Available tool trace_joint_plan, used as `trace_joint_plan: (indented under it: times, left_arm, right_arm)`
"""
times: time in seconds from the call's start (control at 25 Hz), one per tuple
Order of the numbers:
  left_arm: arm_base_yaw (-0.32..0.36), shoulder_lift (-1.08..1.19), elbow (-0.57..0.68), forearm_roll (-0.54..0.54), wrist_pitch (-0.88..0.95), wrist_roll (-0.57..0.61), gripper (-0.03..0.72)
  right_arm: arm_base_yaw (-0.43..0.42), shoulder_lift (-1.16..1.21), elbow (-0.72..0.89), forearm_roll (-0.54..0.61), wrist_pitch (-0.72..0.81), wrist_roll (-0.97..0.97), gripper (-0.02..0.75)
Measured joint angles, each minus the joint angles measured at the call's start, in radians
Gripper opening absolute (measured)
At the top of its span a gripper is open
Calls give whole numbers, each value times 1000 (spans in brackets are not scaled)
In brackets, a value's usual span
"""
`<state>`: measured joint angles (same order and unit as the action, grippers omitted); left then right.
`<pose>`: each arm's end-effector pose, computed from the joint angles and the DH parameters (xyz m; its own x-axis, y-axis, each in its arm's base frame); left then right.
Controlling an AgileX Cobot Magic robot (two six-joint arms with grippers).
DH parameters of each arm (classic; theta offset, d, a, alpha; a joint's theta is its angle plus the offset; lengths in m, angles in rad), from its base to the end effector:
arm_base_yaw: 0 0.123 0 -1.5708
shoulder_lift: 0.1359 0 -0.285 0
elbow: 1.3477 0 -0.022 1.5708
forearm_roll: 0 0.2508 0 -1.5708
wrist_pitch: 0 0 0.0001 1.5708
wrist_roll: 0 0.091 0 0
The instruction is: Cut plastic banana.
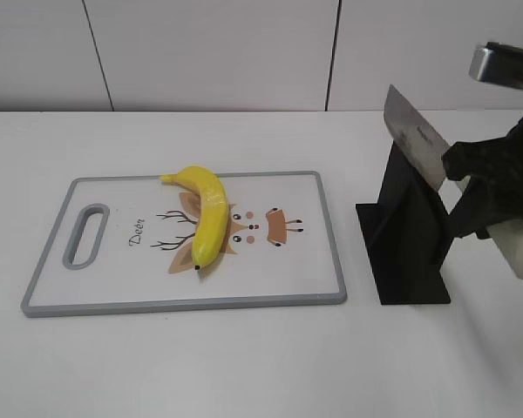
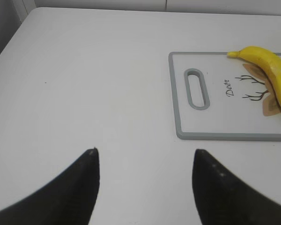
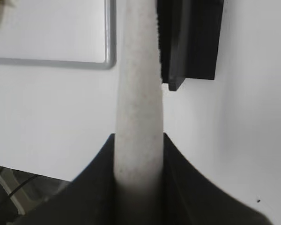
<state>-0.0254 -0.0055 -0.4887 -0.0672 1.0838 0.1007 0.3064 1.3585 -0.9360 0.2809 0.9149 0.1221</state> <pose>-0.0056 -0.0053 0.2724 -0.4741 0.0811 -0.8768 0.1104 0.9934 0.0322 0.2341 0.0950 0.2617 -0.9660 -0.0069 -0.2585 -0.0858 0.9515 0.2955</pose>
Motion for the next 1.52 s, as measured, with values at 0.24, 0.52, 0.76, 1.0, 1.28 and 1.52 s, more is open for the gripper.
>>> trace_joint_plan:
  times: [0.24,0.52,0.76,1.0,1.28,1.52]
  left_arm:
    - [0,0,0,0,0,0,589]
    - [0,0,0,-8,-1,28,589]
    - [0,89,-31,-60,-115,139,587]
    - [0,387,-88,-196,-310,344,579]
    - [-2,848,-289,-355,-362,696,579]
    - [-86,1191,-539,-429,-334,942,579]
  right_arm:
    - [0,-65,0,33,-20,-7,170]
    - [0,-64,-63,85,-75,-223,170]
    - [0,5,-193,91,-96,-507,170]
    - [0,167,-333,91,-79,-815,170]
    - [0,361,-528,89,12,-1138,170]
    - [0,529,-722,88,171,-1301,170]
